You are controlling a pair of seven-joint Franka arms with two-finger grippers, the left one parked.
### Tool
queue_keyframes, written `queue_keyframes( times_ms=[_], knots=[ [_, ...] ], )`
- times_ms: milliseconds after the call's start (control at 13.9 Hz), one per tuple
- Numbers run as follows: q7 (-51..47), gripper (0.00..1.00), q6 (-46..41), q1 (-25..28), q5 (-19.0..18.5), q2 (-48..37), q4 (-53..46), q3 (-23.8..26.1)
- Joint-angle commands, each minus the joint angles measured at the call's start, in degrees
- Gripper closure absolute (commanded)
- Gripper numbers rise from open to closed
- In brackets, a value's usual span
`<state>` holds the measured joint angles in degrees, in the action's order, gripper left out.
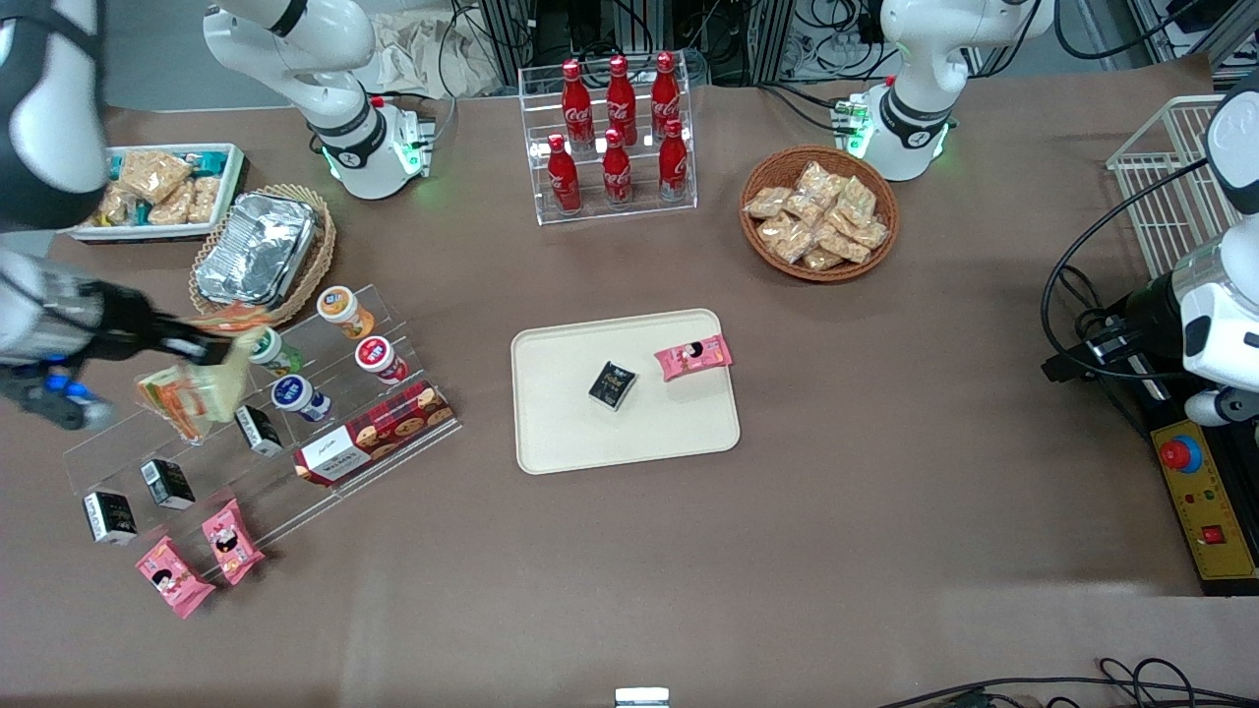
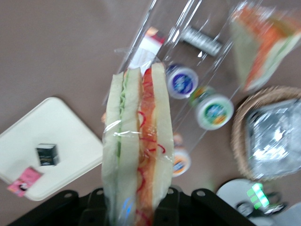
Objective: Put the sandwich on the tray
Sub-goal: 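Carry the held sandwich over to the white tray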
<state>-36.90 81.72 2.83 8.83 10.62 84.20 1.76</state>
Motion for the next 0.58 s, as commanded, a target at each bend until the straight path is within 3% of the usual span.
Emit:
queue_keyframes(
  times_ms=[0, 216, 503],
  knots=[
    [-13.1, 1.0, 3.7, 6.2, 2.5, 0.3, 0.2, -0.6],
    [-25.3, 1.0, 9.3, 13.1, 2.5, 3.0, 0.3, -0.7],
    [-37.6, 1.0, 17.9, 18.3, 3.5, 7.3, 0.8, -0.7]
  ],
)
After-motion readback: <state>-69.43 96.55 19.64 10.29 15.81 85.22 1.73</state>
